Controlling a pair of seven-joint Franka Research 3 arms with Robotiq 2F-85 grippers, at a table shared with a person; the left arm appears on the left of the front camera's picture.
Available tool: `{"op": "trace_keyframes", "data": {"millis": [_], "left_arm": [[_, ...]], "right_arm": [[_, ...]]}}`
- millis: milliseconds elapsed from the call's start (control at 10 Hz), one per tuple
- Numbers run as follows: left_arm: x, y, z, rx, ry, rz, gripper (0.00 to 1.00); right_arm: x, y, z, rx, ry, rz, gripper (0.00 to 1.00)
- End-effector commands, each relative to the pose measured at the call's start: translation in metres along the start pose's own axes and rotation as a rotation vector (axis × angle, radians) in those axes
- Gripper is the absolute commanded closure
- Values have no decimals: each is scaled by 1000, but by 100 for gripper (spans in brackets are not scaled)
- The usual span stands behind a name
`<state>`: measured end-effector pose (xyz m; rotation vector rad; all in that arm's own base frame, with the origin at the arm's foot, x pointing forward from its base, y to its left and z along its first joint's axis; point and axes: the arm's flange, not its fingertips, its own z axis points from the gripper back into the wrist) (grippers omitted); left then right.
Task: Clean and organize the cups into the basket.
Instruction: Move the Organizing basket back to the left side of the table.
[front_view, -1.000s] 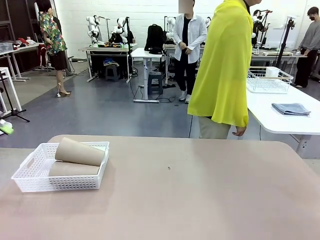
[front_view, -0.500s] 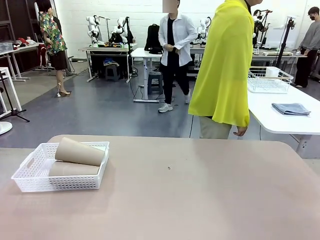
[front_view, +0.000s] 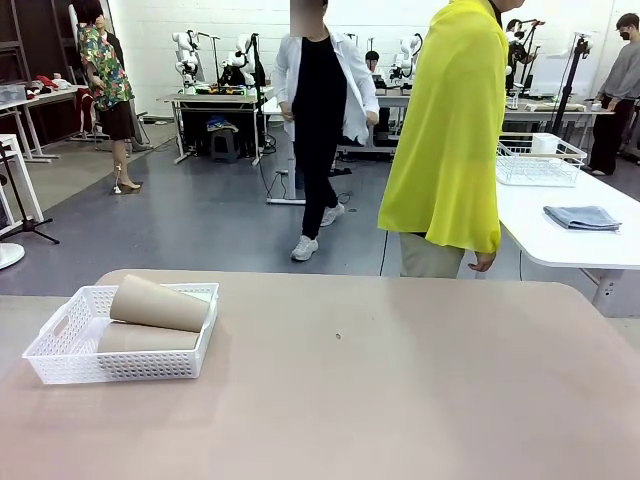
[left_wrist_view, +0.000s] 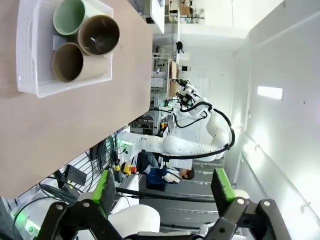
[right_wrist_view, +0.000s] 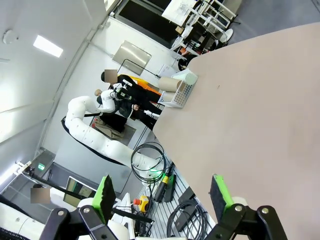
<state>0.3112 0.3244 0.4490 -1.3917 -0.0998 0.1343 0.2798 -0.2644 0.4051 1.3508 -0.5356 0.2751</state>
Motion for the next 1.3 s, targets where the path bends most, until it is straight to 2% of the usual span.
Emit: {"op": "trace_keyframes", "data": {"millis": [0, 1200], "left_arm": [[-3, -5, -4, 5, 15, -4, 0], [-3, -5, -4, 5, 15, -4, 0]], "right_arm": [[-2, 2, -3, -13, 3, -6, 0], [-2, 2, -3, -13, 3, -6, 0]]}}
